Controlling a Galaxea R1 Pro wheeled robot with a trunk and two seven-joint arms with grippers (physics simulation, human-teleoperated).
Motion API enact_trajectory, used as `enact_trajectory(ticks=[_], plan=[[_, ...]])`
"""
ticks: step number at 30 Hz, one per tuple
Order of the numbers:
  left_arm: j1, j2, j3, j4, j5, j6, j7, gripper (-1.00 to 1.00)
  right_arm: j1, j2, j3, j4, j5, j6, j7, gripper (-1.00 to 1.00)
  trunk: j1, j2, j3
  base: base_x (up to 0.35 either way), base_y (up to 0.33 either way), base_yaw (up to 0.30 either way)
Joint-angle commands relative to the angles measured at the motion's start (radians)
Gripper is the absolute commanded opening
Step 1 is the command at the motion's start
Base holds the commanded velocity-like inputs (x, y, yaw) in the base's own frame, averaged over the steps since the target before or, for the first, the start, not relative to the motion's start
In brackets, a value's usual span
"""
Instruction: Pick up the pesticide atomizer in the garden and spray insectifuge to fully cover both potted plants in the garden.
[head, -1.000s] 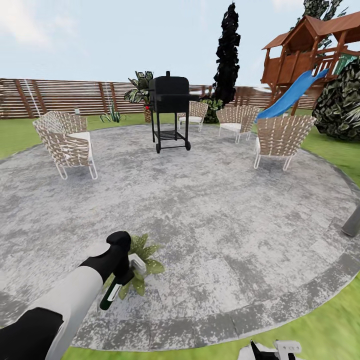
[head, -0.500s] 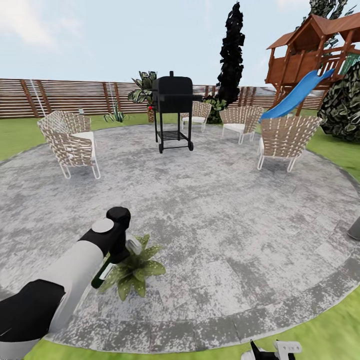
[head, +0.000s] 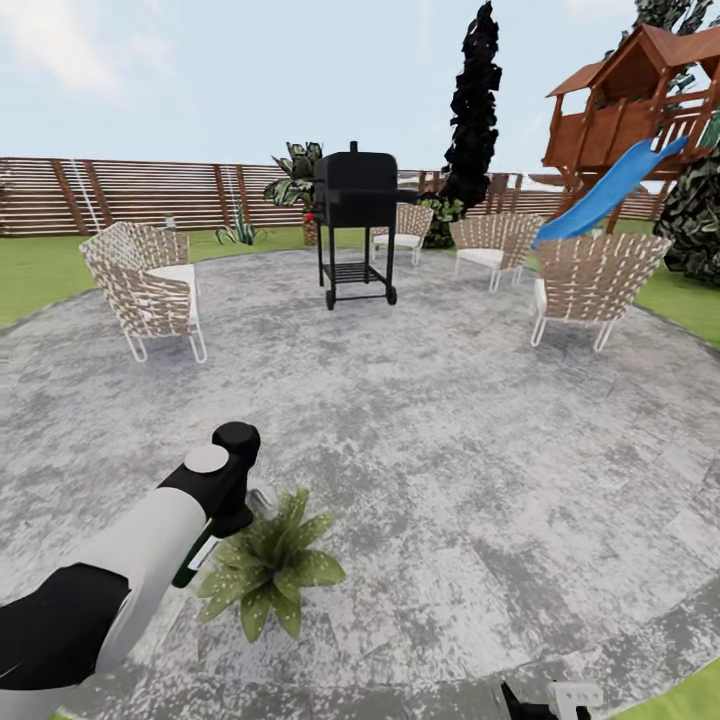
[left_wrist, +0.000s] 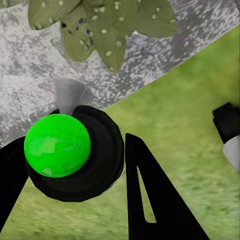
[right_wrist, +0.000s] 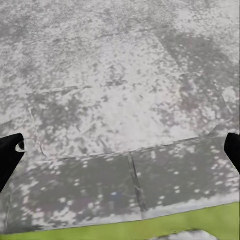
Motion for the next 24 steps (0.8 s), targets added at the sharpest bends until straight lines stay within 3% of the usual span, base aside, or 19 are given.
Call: enact_trajectory(ticks=[1,11,20,24], plan=[[0.000,0.000,-0.006,0.000,-0.007,0.010,-0.010,-1.00,-0.001,0.000,-0.009,0.000,0.002,-0.002,0.008,1.00,0.000,0.000,-0.001,0.324,0.119,0.258],[0.011,-0.011,-0.031,0.077,-0.003,0.007,-0.010,-1.00,-0.001,0.000,-0.010,0.000,0.002,-0.002,0.007,1.00,0.000,0.000,-0.001,0.063,0.026,0.069],[0.006,-0.010,-0.035,0.068,-0.007,0.010,-0.010,-1.00,-0.001,0.000,-0.010,0.000,0.002,-0.002,0.007,1.00,0.000,0.000,-0.001,-0.007,-0.004,0.000],[0.006,-0.010,-0.035,0.066,-0.006,0.011,-0.010,-1.00,-0.001,0.000,-0.009,0.000,0.002,-0.002,0.007,1.00,0.000,0.000,-0.001,-0.205,-0.146,0.000]])
